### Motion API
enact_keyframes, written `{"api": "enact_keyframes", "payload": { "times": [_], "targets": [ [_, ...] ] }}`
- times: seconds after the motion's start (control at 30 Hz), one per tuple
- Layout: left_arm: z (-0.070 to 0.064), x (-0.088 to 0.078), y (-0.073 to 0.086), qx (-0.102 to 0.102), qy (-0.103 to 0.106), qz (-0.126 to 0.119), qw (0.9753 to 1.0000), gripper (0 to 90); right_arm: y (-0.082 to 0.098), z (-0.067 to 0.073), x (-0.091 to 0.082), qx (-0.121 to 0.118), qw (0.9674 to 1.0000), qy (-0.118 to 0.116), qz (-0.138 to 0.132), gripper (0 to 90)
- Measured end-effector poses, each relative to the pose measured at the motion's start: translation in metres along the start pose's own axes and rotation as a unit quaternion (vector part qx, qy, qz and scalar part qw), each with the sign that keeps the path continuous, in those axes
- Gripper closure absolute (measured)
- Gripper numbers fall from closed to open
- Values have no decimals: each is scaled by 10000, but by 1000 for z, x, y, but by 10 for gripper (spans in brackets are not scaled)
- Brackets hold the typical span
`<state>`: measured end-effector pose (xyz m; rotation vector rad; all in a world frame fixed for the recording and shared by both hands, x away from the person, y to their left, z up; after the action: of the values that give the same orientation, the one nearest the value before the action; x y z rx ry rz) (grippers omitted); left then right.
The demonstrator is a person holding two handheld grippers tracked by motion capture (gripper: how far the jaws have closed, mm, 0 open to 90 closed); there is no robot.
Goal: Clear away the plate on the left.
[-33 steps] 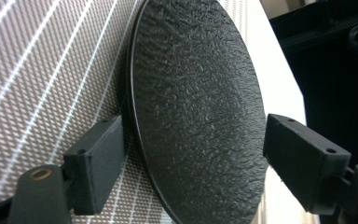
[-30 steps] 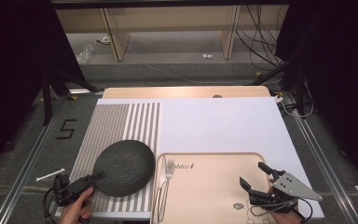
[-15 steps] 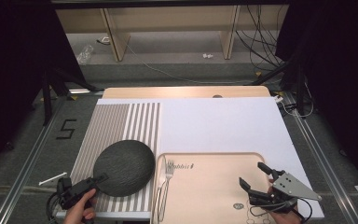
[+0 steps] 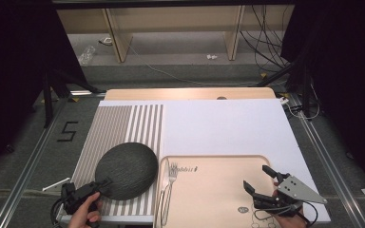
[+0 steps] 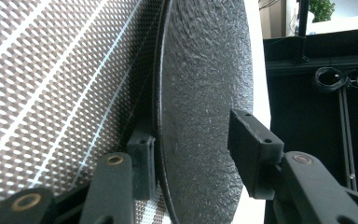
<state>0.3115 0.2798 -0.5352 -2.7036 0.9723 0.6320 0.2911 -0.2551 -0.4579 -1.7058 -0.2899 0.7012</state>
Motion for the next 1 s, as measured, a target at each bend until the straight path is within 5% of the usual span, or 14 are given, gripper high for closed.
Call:
{"api": "enact_keyframes", "payload": {
  "times": [0.57, 1.0],
  "targets": [
    [8, 1, -1, -127, -176, -38, 9998, 782, 0, 1, 0, 14, 10000, -9, 0, 192],
    [6, -3, -2, -163, 251, -155, 9994, 850, 0, 0, 1, 9, 10000, -9, -3, 192]
  ]
}}
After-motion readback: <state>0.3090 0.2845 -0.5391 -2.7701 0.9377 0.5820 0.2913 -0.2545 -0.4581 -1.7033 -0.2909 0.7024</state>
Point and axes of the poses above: each handheld gripper's, and its own axes: x roughly forward along the jaws, y roughly out of its underside, z roughly to its left, the point moved 4 cm from there along x, roughly forward along the jaws, and after that the axes turned 4 degrees about -x, right-handed, at the moved point
